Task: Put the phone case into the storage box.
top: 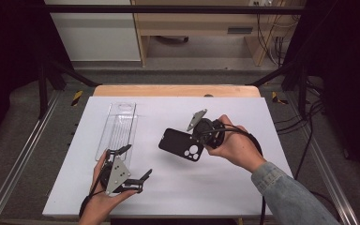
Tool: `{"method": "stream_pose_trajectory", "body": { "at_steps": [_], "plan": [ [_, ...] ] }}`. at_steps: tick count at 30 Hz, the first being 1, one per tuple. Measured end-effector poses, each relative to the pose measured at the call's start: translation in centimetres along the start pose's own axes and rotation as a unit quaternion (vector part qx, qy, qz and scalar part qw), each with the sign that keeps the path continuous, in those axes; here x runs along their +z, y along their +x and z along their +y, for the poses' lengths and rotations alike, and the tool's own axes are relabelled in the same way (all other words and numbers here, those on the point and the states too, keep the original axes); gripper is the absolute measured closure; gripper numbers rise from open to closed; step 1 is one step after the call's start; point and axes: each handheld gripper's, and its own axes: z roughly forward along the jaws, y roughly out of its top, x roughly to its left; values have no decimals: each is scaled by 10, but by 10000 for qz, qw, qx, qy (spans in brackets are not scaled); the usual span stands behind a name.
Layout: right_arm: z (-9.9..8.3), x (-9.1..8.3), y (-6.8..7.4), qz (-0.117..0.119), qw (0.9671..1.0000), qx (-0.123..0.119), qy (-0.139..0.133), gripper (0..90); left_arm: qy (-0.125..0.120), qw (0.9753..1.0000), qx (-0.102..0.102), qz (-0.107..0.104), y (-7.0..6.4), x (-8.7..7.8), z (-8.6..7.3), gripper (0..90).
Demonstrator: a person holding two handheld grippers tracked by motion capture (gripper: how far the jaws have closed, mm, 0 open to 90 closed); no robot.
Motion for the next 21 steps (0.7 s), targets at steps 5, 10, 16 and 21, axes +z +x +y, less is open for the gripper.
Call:
{"method": "stream_pose_trajectory", "body": {
  "at_steps": [5, 10, 16, 21],
  "plan": [
    [-2, -3, -1, -52, 10000, 37, -6, 893, 111, 9993, 316, -149, -4, 7, 10, 15],
    [-2, -4, -2, -57, 10000, 58, -8, 893, 173, 9977, 604, -270, -7, 12, 20, 33],
    [0, -5, 1, -46, 10000, 13, 2, 895, 226, 9932, 1032, -483, -13, 25, 36, 56],
    [2, -10, 3, -73, 9999, 24, -69, 896, 178, 9891, 1299, -670, -22, 36, 50, 89]
  ]
}}
